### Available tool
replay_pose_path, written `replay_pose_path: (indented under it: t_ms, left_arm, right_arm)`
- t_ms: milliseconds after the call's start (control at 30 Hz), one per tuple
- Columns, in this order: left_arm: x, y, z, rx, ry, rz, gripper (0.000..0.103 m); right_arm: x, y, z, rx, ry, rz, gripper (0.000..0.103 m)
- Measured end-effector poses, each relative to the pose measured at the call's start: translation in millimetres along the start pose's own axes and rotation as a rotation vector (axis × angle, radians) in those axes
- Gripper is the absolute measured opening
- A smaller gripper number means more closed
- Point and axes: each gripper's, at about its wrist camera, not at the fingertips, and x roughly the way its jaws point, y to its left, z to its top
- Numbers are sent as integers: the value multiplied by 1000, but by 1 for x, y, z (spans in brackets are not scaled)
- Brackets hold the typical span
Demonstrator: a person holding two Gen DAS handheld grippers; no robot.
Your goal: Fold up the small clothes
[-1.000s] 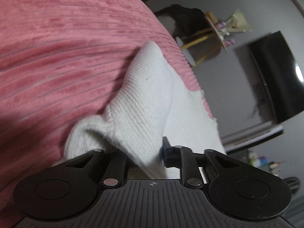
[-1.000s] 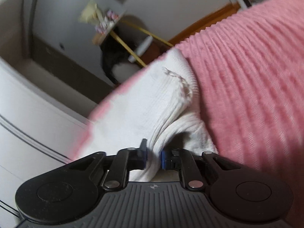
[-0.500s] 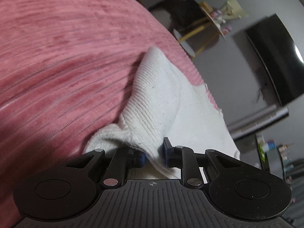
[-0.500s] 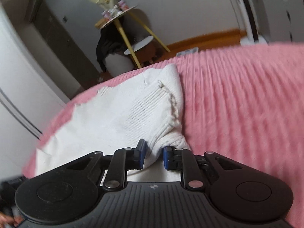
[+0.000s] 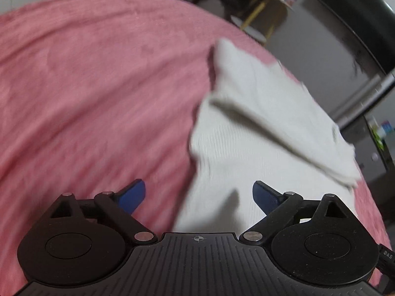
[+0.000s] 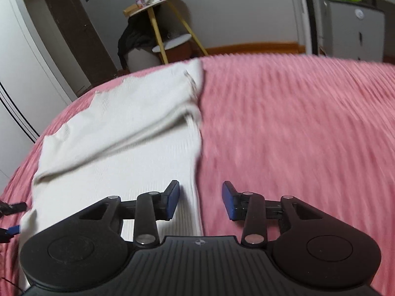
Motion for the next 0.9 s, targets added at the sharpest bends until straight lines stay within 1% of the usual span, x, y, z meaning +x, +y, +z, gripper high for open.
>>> replay_pose_path:
  t_ms: [33, 100, 133, 200, 267, 300, 333, 400, 467, 533, 600, 633, 700, 767, 833, 900]
  left_arm:
    - [-5, -3, -5, 18, 9, -4, 97]
    - [-11, -8, -13, 65, 39, -12, 97]
    - [-13, -8, -17, 67, 47, -18, 97]
    - [-14, -5, -25, 45, 79, -22, 96]
    - [-21, -4, -31, 37, 84, -33, 94]
    - [-24, -3, -32, 27, 97, -50, 91]
    - [-26, -1, -34, 16, 108, -58, 90]
    - [-28, -2, -38, 30, 117, -41, 81]
    - [-28, -4, -40, 54, 130, -18, 75]
    - [-30, -6, -42, 69, 141, -14, 71]
    - [-31, -7, -44, 91, 149, 14, 57]
    - [-32, -7, -45, 99, 151, 28, 52]
    - [-32, -6, -43, 91, 167, 22, 34]
    - [-31, -1, -41, 66, 199, -3, 19]
    - [-31, 4, -40, 51, 208, -16, 17]
    - [-31, 10, -40, 30, 217, -33, 17]
  right_arm:
    - [-9, -4, -8, 10, 7, 8, 40]
    - [-25, -9, -20, 20, 28, 10, 48]
    - [-28, -9, -24, 9, 42, 13, 51]
    - [-39, -11, -34, -6, 63, 17, 52]
    - [-46, -12, -40, -10, 90, 34, 52]
    - [-49, -11, -42, -9, 95, 43, 52]
    - [-53, -12, -45, -6, 103, 58, 52]
    - [-57, -12, -50, 8, 128, 87, 52]
    - [-60, -12, -55, 11, 151, 95, 51]
    - [-65, -12, -60, -2, 158, 97, 45]
    - [-67, -10, -64, -29, 167, 92, 33]
    - [-67, -10, -65, -34, 170, 92, 30]
    - [-69, -9, -65, -39, 175, 97, 9]
    - [-71, -10, -64, -29, 180, 136, 8]
    - [-71, -12, -63, -6, 193, 148, 9]
    - [-70, -10, -63, -37, 201, 135, 12]
